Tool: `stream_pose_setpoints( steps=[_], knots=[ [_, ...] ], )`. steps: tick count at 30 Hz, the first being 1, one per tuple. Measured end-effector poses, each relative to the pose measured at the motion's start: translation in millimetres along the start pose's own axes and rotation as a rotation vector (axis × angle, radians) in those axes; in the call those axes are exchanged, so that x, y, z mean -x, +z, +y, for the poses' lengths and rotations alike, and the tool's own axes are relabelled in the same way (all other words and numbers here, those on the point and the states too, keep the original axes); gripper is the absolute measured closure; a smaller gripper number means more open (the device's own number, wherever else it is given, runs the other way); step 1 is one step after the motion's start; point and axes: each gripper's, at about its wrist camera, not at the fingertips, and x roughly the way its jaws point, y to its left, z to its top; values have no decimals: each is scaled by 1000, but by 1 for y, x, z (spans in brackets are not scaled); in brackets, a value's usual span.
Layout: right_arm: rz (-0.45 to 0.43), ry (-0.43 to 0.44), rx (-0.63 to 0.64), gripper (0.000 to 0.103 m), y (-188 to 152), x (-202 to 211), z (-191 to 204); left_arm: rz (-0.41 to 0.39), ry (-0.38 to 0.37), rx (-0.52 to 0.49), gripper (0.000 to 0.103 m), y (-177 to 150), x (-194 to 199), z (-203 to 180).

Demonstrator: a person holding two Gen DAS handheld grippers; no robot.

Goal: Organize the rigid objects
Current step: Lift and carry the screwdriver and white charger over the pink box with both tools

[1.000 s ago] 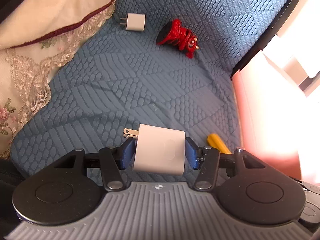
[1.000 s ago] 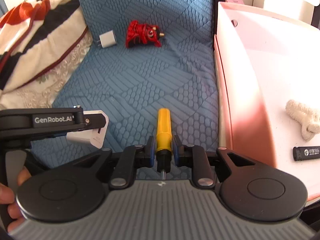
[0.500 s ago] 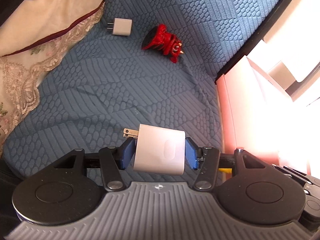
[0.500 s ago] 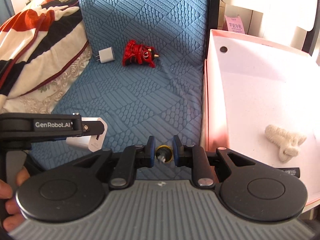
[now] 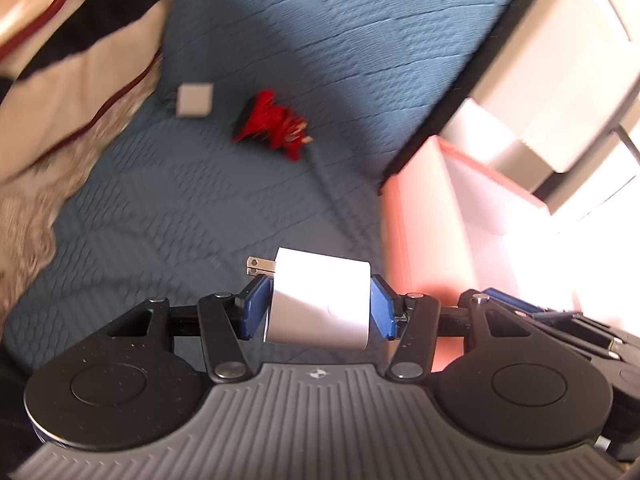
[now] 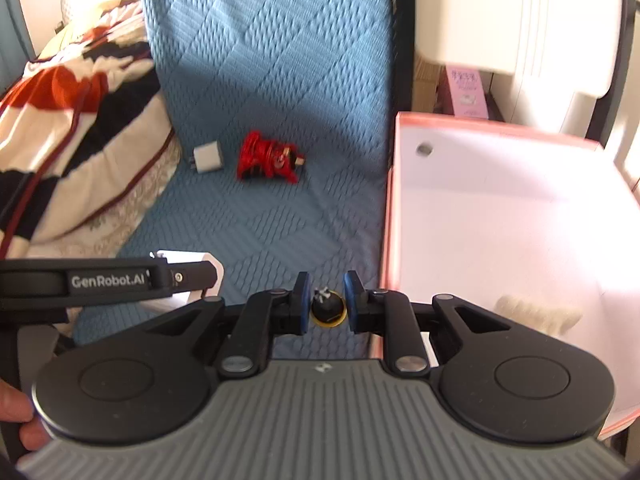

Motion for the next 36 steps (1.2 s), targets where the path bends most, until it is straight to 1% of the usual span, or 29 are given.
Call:
stream_pose_setpoints(
  steps=[2,7,14,20,23,26,29,32,36],
  knots=[
    [-20,-5,2,82,8,9,-5,-18,-4,-25,43,6,5,-13],
    [-59,-13,-4,82,25,31,-20,-51,-31,-49,43,18,15,-48],
    [-105,-36,-15,82,46,58,-47,-53,-83,-102,43,28,25,-101],
    [-123,-28,-67,82,61,77,-79,-70,-93,-122,43,42,34,-136],
    [-125,-6,-111,82,64,85,-96,-79,-95,-131,43,45,36,-151],
    [-139,-20,-112,82,63,91,-107,-83,-101,-137,43,42,34,-163],
    [-129,-23,-123,82,57,91,-120,-76,-114,-130,43,31,29,-171],
    [-113,-57,-110,82,46,85,-128,-47,-114,-136,43,16,14,-178],
    [-71,-68,-123,81,27,74,-140,-6,-107,-145,43,-5,-6,-180]
  ],
)
